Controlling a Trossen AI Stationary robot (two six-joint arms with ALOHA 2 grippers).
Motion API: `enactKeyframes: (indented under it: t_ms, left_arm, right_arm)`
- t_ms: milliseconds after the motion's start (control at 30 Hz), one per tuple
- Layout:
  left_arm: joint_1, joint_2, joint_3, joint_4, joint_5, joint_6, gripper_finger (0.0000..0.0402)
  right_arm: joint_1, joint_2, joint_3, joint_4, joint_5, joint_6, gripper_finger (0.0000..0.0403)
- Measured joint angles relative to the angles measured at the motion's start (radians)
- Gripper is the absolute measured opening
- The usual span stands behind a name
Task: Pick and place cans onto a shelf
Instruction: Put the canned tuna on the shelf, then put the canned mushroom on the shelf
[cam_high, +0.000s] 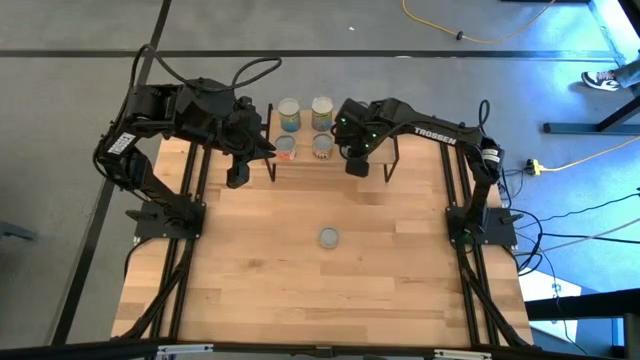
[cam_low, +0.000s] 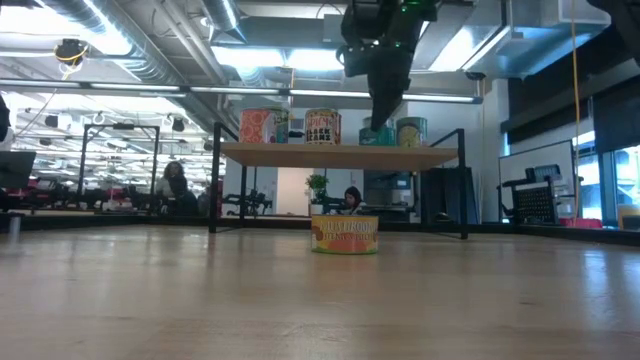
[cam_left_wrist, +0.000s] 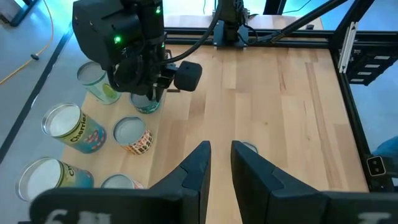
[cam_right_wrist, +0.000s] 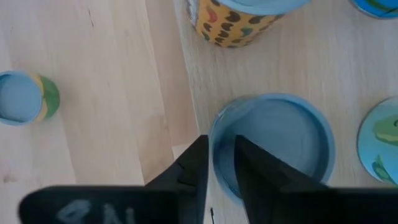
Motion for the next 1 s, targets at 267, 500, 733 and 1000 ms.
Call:
enactKeyframes:
  t_ms: [267,500,733,1000]
  left_arm:
    - [0.000,0.000,0.000,-0.005,0.000,0.000,0.0056]
    - [0.000,0.013,-0.011,-0.029,0.046,0.000,0.0056]
    - [0.000,0.034,-0.148,-0.017,0.138,-0.013,0.0056]
    - [-0.033,0.038,-0.446,0.214,0.140,-0.148,0.0056]
  right_arm:
    - [0.000,-0.024,0.113,-0.104,0.000,-0.014,0.0081]
    - [0.007,-0.052,0.355,-0.239,-0.043,0.009,0.0082]
    - [0.048,-0.104,0.531,-0.299,-0.068,0.002,0.0082]
    - [0.089,-0.250,0.503,-0.322,-0.091,-0.043,0.0082]
